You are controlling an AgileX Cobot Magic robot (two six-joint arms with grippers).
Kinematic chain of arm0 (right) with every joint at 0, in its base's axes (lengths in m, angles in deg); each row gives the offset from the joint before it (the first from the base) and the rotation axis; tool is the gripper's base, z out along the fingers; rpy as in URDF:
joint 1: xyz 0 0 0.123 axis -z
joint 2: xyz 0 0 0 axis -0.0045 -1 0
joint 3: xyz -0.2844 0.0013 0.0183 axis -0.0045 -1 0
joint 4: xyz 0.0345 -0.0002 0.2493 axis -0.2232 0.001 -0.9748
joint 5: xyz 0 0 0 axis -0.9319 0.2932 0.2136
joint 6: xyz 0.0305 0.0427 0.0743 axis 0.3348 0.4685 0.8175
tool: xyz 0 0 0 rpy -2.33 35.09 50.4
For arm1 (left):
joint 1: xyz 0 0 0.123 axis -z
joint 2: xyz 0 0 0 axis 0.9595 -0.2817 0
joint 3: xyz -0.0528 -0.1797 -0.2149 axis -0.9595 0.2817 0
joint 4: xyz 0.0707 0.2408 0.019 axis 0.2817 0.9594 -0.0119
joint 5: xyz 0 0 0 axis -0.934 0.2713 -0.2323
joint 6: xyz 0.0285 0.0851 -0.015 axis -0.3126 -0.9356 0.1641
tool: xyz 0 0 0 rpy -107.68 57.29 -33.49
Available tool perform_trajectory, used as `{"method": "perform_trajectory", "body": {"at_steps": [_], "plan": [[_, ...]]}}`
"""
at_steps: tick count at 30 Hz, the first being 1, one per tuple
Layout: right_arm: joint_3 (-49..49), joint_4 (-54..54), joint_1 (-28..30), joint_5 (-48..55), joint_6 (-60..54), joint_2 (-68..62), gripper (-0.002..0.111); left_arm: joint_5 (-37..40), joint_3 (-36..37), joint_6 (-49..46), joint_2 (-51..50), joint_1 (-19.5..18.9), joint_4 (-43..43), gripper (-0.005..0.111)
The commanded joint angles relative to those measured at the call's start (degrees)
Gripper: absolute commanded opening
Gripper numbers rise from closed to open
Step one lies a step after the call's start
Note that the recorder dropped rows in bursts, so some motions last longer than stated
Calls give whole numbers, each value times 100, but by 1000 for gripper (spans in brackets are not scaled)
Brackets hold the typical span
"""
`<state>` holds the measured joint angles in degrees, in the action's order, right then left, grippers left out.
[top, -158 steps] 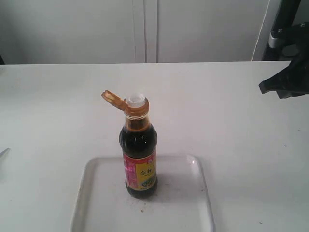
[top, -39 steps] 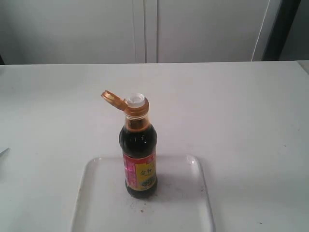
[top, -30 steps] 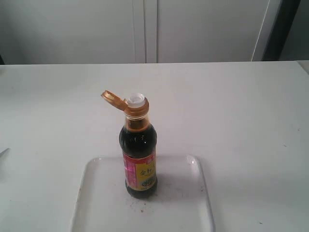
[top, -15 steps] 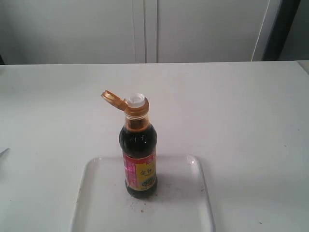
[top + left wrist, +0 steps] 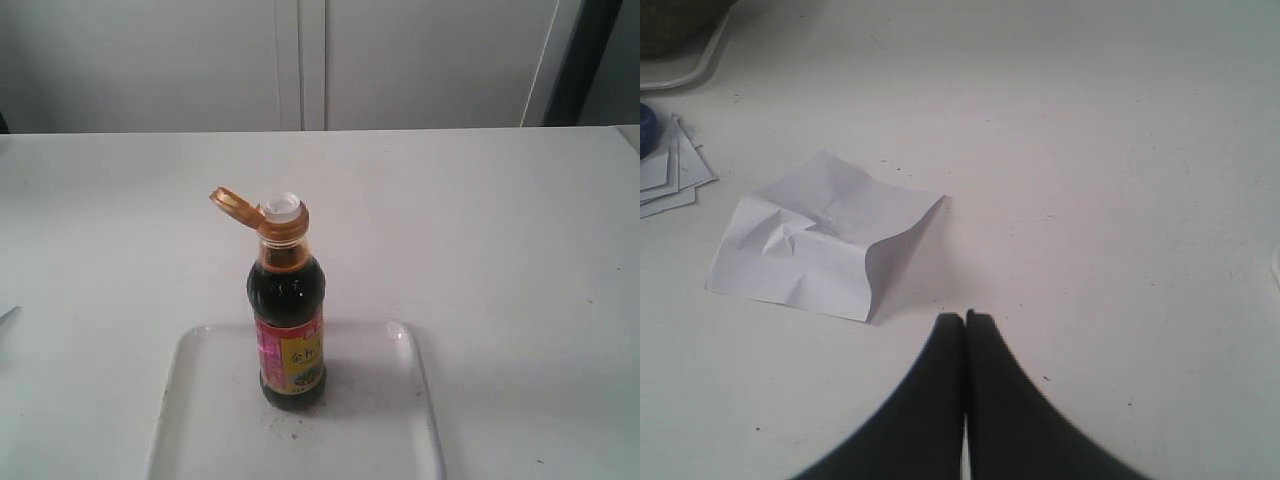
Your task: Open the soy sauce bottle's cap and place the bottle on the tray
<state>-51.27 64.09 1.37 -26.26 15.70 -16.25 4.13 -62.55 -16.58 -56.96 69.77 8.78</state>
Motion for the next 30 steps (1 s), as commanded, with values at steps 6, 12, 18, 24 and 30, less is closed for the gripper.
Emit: {"method": "perform_trajectory", "body": {"at_steps": [6, 12, 18, 24, 30], "plan": [[-27, -10, 16, -25, 12, 22, 0, -30, 16, -3, 25, -12, -46, 0], [-27, -10, 16, -25, 25, 22, 0, -30, 16, -3, 25, -12, -46, 0], [-27, -10, 16, -37, 25, 22, 0, -30, 16, -3, 25, -12, -46, 0], [-27, 2, 16, 42, 80, 22, 0, -30, 16, -3, 25, -12, -46, 0], [-27, 402, 16, 361, 361, 113, 0, -30, 16, -3, 25, -12, -46, 0]]}}
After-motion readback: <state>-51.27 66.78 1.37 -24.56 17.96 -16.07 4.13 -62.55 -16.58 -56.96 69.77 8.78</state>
